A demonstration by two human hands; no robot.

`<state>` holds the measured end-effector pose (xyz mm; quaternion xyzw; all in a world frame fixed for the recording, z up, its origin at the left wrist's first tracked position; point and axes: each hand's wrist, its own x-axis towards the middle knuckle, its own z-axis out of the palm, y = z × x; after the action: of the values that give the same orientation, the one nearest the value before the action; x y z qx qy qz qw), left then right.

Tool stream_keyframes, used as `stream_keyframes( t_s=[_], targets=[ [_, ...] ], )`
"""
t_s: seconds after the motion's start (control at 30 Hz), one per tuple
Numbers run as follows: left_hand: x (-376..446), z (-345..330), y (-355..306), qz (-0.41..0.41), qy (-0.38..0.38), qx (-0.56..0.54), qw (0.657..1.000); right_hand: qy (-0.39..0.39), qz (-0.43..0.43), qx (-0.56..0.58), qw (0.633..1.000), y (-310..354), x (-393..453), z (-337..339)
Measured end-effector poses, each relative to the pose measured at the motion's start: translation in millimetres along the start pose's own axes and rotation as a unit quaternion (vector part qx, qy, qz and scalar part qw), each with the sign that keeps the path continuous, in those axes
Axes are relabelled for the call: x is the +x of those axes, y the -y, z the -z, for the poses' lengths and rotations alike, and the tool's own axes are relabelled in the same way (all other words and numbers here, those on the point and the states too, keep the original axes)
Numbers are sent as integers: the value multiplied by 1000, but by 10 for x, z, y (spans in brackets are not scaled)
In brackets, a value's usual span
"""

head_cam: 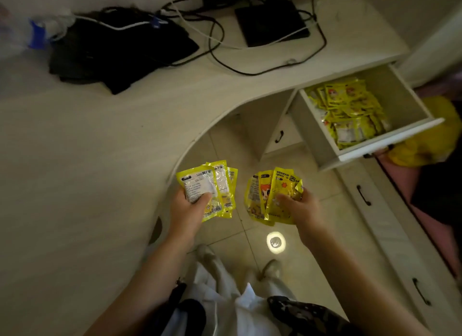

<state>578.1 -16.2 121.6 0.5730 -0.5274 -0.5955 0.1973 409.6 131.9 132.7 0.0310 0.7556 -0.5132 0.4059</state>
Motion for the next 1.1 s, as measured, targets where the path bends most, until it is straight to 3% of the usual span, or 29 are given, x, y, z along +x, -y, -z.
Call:
stream_keyframes(
  t_s=[0.47,0.77,1.1],
  targets=[
    [-861,-2297,92,30,90,51,994,-87,-72,53,992,-354,297,2275],
    [-474,-3161,-245,33,101,56,993,-117,-86,76,986,-27,894,2852],
    [373,-4073,-926,51,122,97,986,-139,-70,85,984,851,1956,3204]
  ],
)
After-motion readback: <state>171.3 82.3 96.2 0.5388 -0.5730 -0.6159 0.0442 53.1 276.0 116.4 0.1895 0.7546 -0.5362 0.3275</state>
